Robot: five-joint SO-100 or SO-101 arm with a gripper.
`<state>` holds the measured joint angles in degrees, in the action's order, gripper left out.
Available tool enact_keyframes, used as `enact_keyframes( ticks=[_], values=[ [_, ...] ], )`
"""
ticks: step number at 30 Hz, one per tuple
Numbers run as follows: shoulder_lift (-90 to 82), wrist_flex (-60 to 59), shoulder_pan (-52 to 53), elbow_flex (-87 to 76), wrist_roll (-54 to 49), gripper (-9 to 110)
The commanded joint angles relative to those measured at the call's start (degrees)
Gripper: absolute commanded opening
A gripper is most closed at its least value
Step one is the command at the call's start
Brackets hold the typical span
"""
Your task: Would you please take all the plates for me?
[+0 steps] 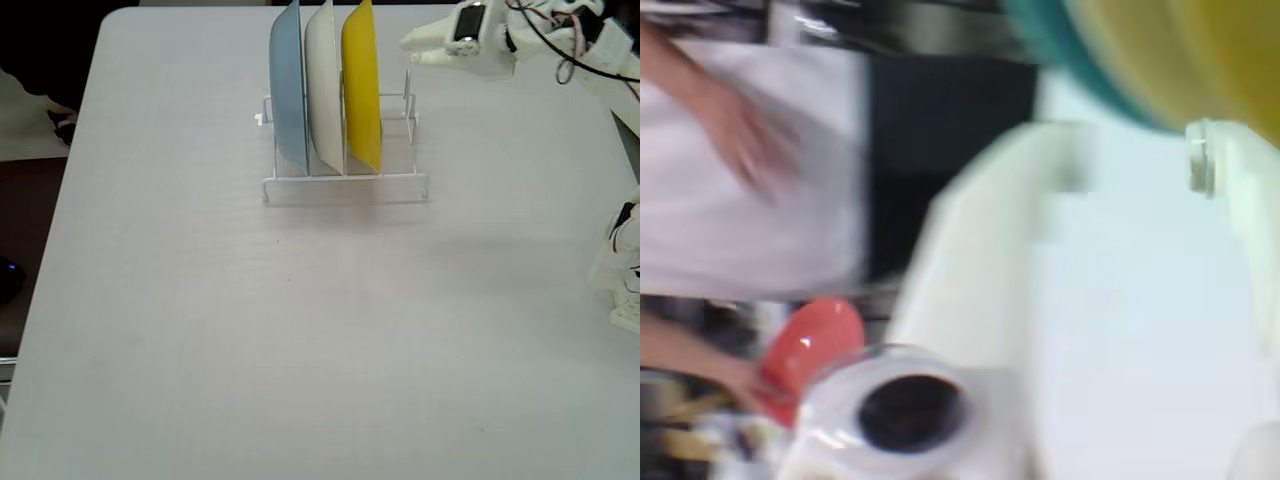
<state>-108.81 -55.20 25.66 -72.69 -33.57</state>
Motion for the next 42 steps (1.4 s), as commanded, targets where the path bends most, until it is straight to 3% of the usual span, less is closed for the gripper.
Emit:
enact_keyframes(
  ticks=[1,7,16,22,28,33,42],
  values=[
    [2.8,-0.6,2.8,6.6,-5.3,31],
    [8.3,-0.6,4.4,11.3,-10.9,36],
    [16.7,5.9,6.9,14.1,-10.5,37],
    [22.2,10.7,7.1,17.8,-10.5,27],
    [24.0,11.1,6.8,20.9,-7.8,1],
    [25.7,-0.2,6.9,32.5,-5.4,0],
    [25.8,-5.0,10.5,53.9,-2.8,0]
  ],
)
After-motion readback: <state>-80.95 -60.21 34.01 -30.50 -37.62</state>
